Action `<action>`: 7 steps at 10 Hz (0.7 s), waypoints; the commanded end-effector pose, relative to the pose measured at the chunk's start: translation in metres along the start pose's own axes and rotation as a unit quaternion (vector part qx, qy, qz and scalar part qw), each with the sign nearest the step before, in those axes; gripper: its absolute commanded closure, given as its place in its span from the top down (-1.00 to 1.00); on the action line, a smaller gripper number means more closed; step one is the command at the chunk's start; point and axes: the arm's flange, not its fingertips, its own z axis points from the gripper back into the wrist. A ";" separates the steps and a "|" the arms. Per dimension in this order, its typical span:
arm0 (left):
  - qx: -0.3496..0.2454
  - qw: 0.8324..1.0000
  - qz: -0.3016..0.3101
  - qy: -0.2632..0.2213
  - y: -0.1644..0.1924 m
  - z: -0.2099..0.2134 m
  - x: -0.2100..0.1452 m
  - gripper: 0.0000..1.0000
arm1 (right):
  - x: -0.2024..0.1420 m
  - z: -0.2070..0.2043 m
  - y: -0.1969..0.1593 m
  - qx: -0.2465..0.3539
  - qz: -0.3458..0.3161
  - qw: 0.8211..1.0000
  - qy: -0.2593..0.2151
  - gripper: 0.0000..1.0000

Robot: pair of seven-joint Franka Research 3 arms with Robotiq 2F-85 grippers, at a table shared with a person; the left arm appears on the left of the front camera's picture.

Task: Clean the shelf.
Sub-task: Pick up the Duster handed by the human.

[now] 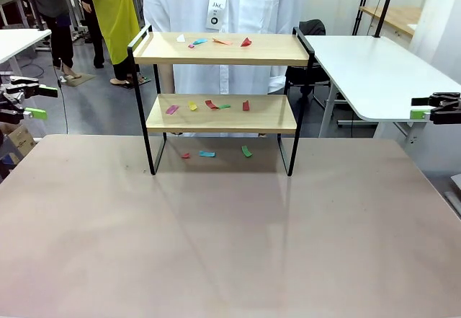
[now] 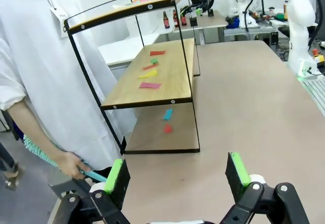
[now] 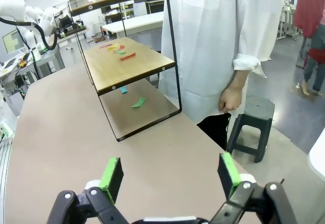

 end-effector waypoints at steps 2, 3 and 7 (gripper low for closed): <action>-0.013 0.999 -0.016 -0.045 0.023 0.011 -0.011 1.00 | 0.001 0.001 -0.017 -0.005 0.016 0.999 -0.030 1.00; -0.027 0.997 -0.011 -0.065 0.026 0.013 -0.015 1.00 | 0.001 0.001 -0.018 -0.008 0.016 0.999 -0.032 1.00; -0.018 0.997 -0.016 -0.072 0.026 0.017 -0.013 1.00 | 0.004 0.003 -0.018 -0.009 0.014 0.999 -0.038 1.00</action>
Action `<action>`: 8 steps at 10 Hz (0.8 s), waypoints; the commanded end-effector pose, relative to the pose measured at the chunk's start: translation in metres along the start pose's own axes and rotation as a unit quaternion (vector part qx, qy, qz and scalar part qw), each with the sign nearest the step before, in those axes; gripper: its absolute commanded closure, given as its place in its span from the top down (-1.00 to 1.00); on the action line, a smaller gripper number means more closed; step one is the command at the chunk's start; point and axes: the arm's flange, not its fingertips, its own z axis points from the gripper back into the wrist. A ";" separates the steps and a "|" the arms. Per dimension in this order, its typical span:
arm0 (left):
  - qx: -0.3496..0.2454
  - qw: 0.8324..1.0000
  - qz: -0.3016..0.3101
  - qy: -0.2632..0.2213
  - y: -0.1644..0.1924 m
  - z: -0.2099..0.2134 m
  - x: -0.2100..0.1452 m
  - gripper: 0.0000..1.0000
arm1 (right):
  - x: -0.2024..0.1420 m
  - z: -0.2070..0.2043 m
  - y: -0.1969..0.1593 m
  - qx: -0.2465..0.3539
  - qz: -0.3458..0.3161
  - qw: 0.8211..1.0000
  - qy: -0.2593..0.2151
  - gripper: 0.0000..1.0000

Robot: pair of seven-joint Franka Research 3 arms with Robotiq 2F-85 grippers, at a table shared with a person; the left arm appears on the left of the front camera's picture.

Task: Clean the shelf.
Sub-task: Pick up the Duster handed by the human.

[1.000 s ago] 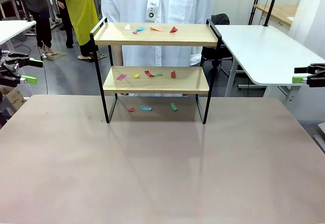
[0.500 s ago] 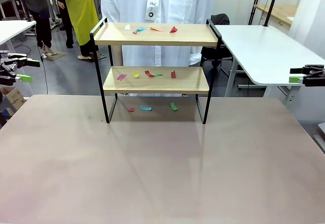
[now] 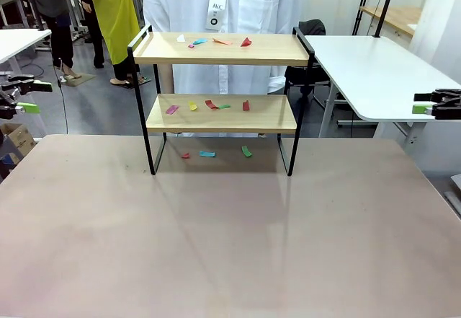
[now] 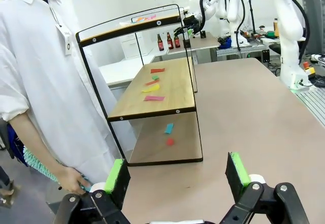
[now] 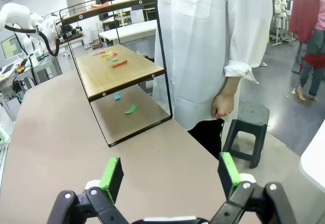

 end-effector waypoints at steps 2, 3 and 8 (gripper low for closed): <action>-0.003 1.000 -0.006 -0.022 0.002 -0.003 0.004 1.00 | 0.002 -0.003 -0.003 -0.005 0.013 1.000 -0.022 1.00; -0.003 1.000 -0.003 -0.023 0.002 -0.003 0.004 1.00 | 0.003 -0.003 -0.003 -0.005 0.012 1.000 -0.023 1.00; -0.004 1.000 -0.001 -0.007 0.000 -0.003 0.001 1.00 | 0.001 -0.001 0.000 -0.001 0.000 1.000 -0.003 1.00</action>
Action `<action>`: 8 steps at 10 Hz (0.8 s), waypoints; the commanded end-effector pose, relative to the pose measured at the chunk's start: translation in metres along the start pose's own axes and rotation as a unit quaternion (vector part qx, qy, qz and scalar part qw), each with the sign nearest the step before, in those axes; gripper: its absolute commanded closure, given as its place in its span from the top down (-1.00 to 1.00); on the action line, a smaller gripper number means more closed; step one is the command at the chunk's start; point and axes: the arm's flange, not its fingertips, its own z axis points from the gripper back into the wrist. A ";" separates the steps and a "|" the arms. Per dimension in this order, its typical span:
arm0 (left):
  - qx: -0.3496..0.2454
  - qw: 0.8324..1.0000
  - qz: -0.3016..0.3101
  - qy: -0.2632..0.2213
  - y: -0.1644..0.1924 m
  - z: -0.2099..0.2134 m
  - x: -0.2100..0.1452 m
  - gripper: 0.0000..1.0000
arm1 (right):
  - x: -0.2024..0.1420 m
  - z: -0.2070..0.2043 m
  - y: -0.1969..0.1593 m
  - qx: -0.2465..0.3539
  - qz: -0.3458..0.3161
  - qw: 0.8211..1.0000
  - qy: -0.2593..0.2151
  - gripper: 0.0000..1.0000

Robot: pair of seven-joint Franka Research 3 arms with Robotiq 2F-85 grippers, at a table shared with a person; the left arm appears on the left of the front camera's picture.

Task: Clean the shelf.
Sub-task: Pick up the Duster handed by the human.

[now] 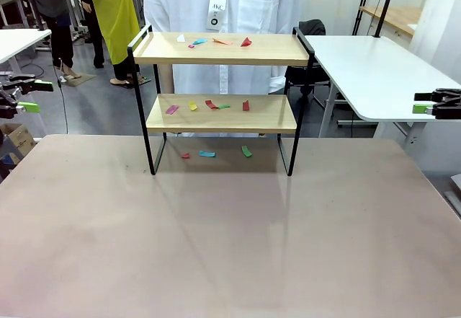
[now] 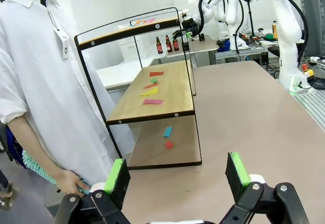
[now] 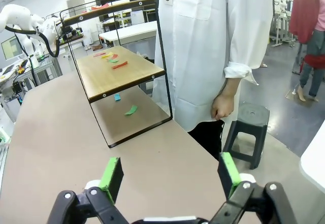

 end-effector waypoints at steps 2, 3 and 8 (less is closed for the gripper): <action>0.000 1.000 -0.002 0.000 0.000 0.000 0.001 1.00 | 0.001 -0.001 0.000 -0.001 0.001 1.000 -0.001 1.00; 0.000 1.000 -0.002 0.000 0.000 0.000 0.001 1.00 | 0.001 -0.001 0.000 -0.001 0.001 1.000 -0.001 1.00; 0.000 1.000 -0.002 0.000 0.000 0.000 0.001 1.00 | 0.001 -0.001 0.000 -0.001 0.001 1.000 -0.001 1.00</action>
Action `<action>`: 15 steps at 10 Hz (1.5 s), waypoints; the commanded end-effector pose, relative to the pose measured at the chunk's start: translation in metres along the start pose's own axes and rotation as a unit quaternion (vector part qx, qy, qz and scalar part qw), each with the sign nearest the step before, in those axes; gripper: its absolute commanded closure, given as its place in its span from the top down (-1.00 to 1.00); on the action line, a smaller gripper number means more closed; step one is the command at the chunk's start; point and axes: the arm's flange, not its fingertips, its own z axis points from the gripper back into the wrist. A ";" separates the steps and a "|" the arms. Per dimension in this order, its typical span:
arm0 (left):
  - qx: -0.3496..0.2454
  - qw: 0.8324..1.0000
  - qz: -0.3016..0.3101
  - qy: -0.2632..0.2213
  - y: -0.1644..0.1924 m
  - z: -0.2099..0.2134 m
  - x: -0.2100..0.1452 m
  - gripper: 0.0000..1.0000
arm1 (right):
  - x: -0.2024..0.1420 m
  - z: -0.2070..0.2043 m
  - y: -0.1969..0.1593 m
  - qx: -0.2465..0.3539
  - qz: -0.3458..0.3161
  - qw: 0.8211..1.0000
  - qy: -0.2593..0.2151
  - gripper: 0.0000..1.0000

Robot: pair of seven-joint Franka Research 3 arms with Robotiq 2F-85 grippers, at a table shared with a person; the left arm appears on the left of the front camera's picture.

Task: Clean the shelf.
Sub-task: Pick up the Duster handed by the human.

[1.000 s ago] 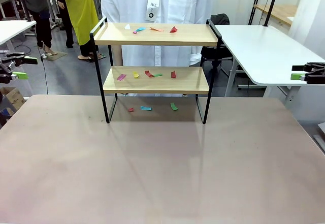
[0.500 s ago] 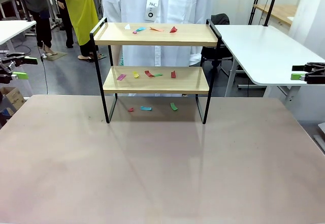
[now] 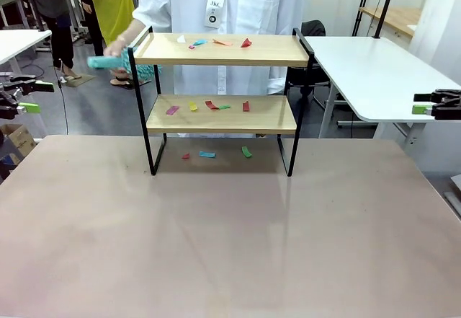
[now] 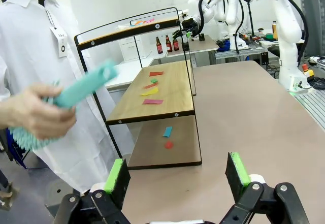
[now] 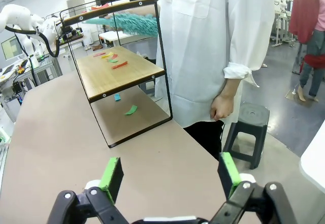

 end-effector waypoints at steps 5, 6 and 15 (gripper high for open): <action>0.000 1.000 -0.002 0.000 0.000 0.000 0.001 1.00 | 0.001 -0.001 0.000 -0.001 0.001 1.000 -0.001 1.00; 0.000 1.000 -0.002 0.000 0.000 0.000 0.001 1.00 | 0.001 -0.001 0.000 -0.001 0.001 1.000 -0.001 1.00; 0.000 1.000 -0.002 0.000 0.000 0.000 0.001 1.00 | 0.001 -0.001 0.000 -0.001 0.001 1.000 -0.001 1.00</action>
